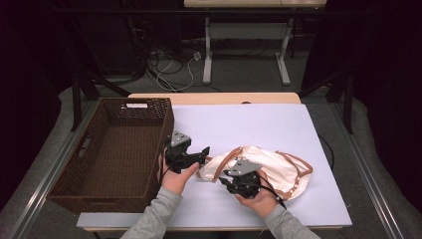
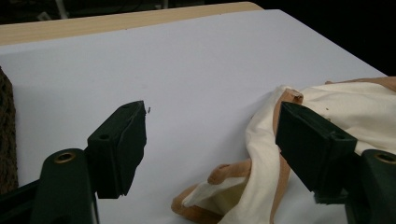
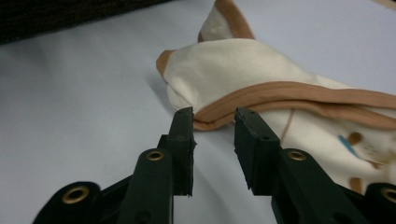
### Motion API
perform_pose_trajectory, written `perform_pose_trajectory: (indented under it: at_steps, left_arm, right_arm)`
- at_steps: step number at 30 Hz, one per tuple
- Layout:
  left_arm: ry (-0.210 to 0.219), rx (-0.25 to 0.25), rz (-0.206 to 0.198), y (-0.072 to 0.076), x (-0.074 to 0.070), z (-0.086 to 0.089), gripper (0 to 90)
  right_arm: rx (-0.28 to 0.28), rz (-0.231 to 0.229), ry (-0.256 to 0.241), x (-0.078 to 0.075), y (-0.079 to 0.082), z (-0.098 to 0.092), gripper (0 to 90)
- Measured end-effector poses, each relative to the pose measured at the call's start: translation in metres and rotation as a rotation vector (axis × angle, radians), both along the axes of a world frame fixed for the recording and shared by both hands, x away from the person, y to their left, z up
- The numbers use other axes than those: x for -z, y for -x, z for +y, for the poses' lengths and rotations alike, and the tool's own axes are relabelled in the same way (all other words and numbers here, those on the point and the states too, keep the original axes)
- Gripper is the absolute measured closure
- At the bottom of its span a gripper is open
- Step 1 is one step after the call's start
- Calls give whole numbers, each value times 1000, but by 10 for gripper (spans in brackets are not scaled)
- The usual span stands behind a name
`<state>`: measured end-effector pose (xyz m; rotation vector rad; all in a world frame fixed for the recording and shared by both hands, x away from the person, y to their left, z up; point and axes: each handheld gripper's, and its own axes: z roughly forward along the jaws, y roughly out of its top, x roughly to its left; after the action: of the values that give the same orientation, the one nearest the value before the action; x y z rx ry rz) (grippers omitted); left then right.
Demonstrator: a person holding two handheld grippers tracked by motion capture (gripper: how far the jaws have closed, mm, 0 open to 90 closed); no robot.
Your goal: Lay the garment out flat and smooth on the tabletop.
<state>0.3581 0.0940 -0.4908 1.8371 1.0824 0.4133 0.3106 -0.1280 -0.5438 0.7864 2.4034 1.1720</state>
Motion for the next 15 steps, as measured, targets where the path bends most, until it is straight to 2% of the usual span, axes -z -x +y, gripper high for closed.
perform_pose_trajectory:
  at_steps: [6,11,15]
  left_arm:
    - [-2,-6,-3,0,0,1,228]
    - [3,-15,1,-1,0,2,213]
    - [2,-15,-1,-2,1,3,209]
  right_arm:
    - [-27,16,29,9,-4,16,740]
    - [-41,28,28,13,-6,26,741]
    - [-46,36,58,19,-11,33,733]
